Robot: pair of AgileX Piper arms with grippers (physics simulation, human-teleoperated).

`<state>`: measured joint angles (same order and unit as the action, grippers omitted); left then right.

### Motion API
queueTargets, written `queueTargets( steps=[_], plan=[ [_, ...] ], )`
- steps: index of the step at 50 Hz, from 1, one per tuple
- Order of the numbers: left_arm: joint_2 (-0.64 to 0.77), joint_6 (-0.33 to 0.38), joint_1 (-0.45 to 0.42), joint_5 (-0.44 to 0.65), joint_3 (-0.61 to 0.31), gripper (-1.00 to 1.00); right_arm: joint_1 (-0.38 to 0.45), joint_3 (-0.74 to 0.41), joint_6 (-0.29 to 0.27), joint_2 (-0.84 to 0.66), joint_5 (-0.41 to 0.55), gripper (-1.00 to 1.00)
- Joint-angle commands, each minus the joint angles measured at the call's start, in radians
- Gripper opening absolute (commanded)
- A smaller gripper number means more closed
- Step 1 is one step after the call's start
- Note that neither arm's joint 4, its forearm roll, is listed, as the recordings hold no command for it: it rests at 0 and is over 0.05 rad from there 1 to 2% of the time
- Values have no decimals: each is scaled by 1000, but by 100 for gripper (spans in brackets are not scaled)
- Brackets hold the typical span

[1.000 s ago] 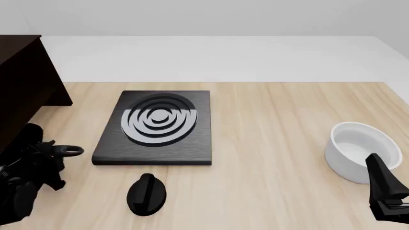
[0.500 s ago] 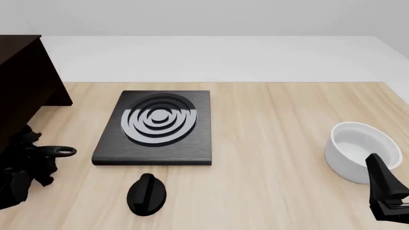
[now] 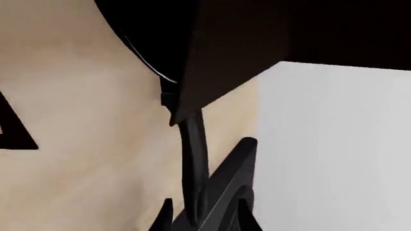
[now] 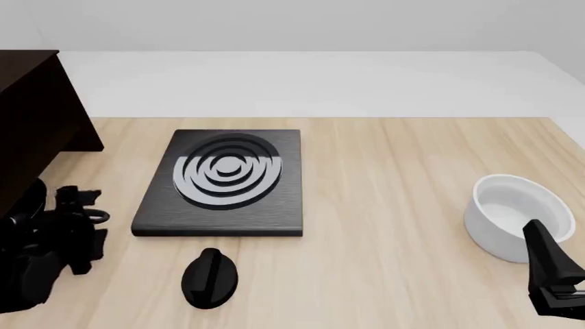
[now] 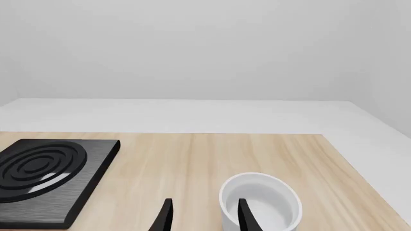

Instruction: Put the frying pan under the cabinet shelf.

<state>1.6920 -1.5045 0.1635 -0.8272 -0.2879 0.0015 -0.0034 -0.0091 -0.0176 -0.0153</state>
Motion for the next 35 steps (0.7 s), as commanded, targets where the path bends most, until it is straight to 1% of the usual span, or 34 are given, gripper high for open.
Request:
queueTargets(
  steps=[1,2,3,4,6,7,8,11,16,17,19,20,21,22,25,26,27,28,29,32,33,34,35],
  plan=[
    [-146,110,-105,102,49,100,0,0,0,0,0,100],
    [-126,85,-159,75,60,100,0,0,0,0,0,100],
    [-150,97,-163,85,63,100,0,0,0,0,0,100],
    [-195,125,-140,117,63,100,0,0,0,0,0,100],
    [-217,130,-141,136,71,100,0,0,0,0,0,100],
    [-227,122,-166,130,77,100,0,0,0,0,0,100],
    [-259,129,-154,148,87,100,0,0,0,0,0,100],
    [-291,132,-172,166,94,100,0,0,0,0,0,100],
    [-382,146,-231,240,114,100,0,0,0,0,0,100],
    [-396,143,-255,248,119,100,0,0,0,0,0,100],
    [-411,141,-267,260,129,100,0,0,0,0,0,100],
    [-407,128,-306,253,141,100,0,0,0,0,0,100],
    [-427,138,-316,270,146,100,0,0,0,0,0,100],
    [-430,132,-330,270,158,100,0,0,0,0,0,100],
    [-412,102,-410,229,194,100,1,0,-1,0,0,100],
    [-428,107,-438,243,196,100,0,0,-1,1,0,100],
    [-429,107,-438,245,195,100,0,0,-1,1,0,100],
    [-408,78,-481,212,208,100,0,0,0,-1,0,100],
    [-409,69,-503,206,217,100,0,0,0,0,0,100],
    [-468,60,-560,233,227,100,0,0,0,0,0,100],
    [-498,69,-557,257,223,100,0,0,0,0,0,100],
    [-497,47,-598,236,229,100,0,0,0,-1,0,100],
    [-496,47,-598,234,230,100,0,0,0,-1,0,100]
  ],
)
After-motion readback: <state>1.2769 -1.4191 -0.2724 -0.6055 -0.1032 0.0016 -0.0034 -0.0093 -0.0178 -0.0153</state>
